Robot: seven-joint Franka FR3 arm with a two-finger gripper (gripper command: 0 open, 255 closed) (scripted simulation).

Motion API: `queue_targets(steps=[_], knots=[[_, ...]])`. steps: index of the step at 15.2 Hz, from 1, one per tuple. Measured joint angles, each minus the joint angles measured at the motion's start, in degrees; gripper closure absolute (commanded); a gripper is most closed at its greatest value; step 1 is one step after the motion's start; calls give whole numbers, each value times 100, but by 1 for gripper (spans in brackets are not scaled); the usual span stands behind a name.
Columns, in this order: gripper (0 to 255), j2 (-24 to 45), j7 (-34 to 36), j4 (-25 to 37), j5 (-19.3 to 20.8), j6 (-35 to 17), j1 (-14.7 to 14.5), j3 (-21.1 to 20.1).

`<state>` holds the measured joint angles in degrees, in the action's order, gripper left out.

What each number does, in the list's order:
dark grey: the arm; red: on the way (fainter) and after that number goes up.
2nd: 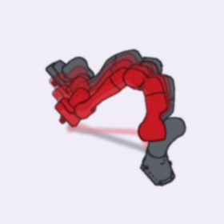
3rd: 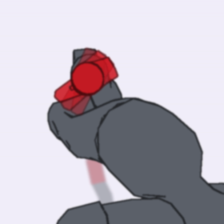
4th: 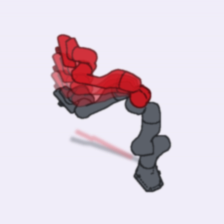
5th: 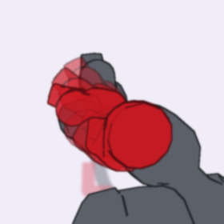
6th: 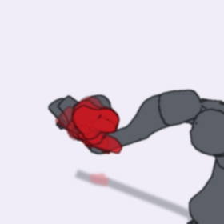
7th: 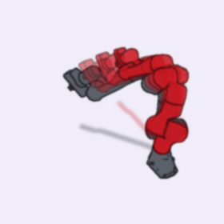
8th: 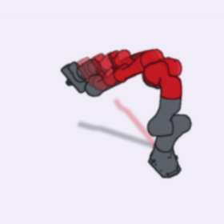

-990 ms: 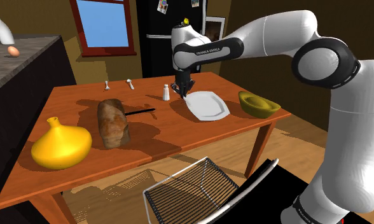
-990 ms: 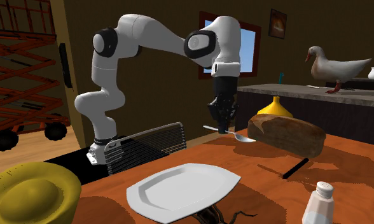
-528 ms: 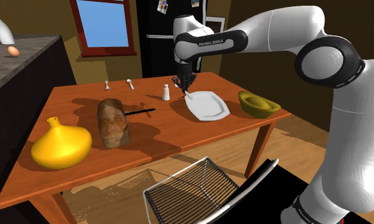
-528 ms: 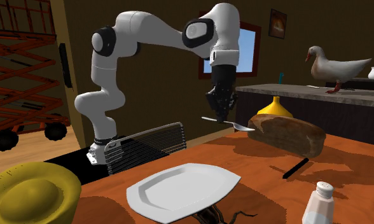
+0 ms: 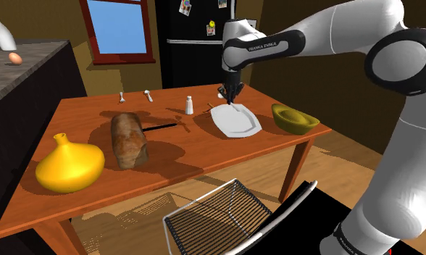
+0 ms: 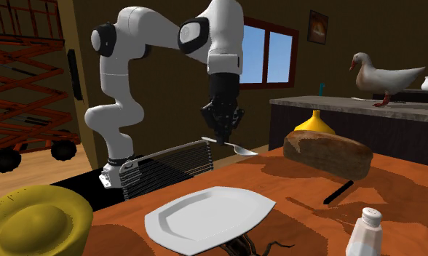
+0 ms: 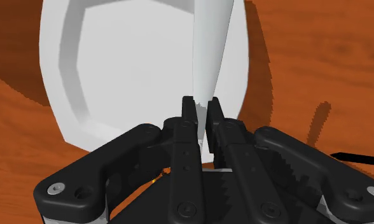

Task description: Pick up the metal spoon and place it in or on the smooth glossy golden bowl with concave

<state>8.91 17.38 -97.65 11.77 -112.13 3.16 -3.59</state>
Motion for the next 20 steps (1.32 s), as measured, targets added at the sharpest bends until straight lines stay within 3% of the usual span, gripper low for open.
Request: queue_targets(steps=[7, 20], knots=[[255, -740, -836, -915, -142, -324, 475, 365], [255, -1367, -2587, -1661, -323, -702, 1300, 1259]])
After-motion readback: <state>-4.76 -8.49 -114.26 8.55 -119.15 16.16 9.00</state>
